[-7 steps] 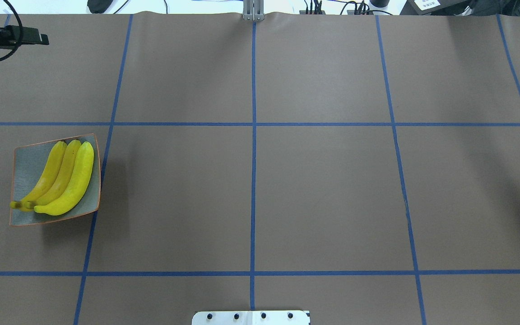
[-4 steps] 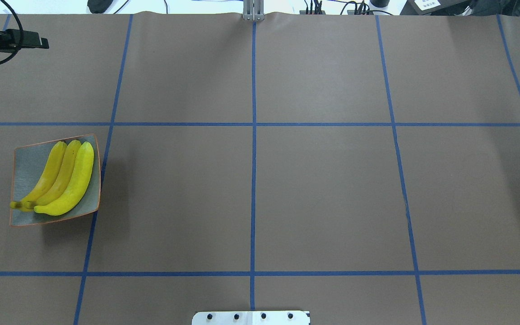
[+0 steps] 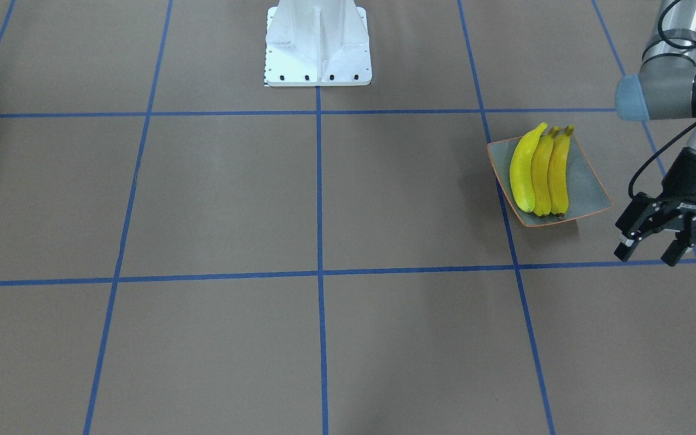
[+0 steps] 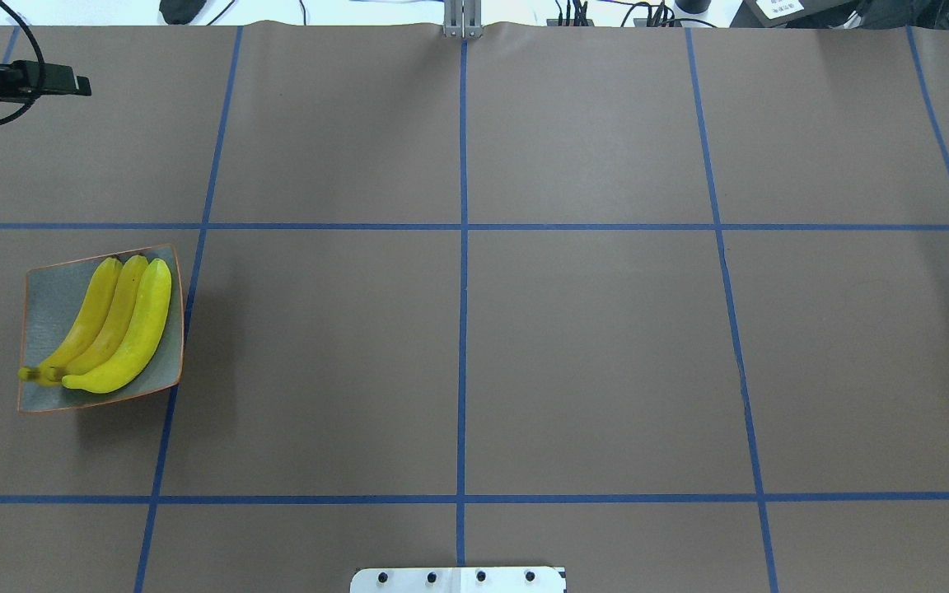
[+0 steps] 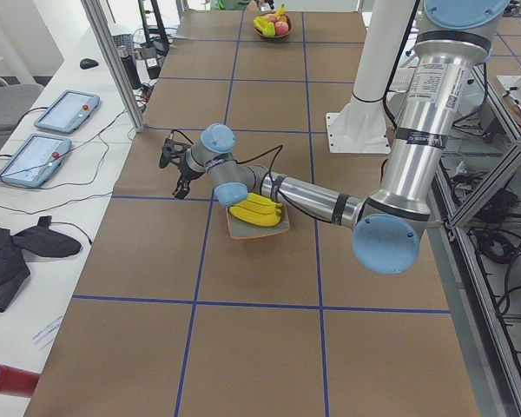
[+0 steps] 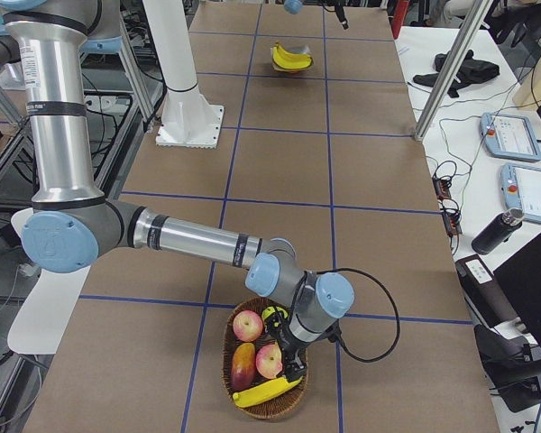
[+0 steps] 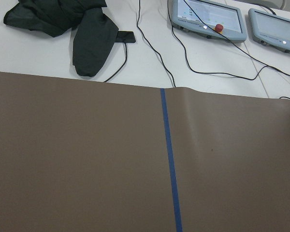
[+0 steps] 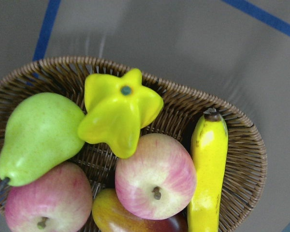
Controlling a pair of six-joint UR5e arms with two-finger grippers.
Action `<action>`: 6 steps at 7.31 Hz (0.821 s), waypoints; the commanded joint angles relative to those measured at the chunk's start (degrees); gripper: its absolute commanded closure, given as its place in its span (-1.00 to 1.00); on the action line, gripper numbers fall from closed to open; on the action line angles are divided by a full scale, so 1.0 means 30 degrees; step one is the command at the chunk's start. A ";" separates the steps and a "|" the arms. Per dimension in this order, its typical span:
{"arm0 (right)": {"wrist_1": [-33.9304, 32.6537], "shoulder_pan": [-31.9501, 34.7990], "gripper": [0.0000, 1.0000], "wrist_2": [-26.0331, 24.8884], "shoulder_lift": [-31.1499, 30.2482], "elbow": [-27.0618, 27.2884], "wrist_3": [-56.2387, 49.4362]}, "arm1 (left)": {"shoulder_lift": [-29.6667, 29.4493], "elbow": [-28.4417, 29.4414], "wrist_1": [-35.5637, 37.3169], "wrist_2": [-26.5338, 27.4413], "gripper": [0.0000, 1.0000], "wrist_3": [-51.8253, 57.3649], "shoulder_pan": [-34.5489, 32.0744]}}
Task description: Transfer all bananas from basket to plate
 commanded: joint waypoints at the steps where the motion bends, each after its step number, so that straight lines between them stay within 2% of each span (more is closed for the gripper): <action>1: 0.0140 0.0002 -0.99 -0.0660 0.0071 -0.1360 -0.0865 | -0.0101 -0.0038 0.0009 0.0000 -0.99 -0.0049 0.0157; 4: 0.0170 -0.0115 -0.98 -0.0748 0.0536 -0.2707 -0.0839 | -0.0247 -0.0038 0.0009 0.0000 -0.99 0.0010 0.0303; 6: 0.0693 -0.0145 -0.98 -0.1507 0.0628 -0.3180 -0.0752 | -0.0335 -0.0038 0.0038 0.0000 -0.99 0.0010 0.0450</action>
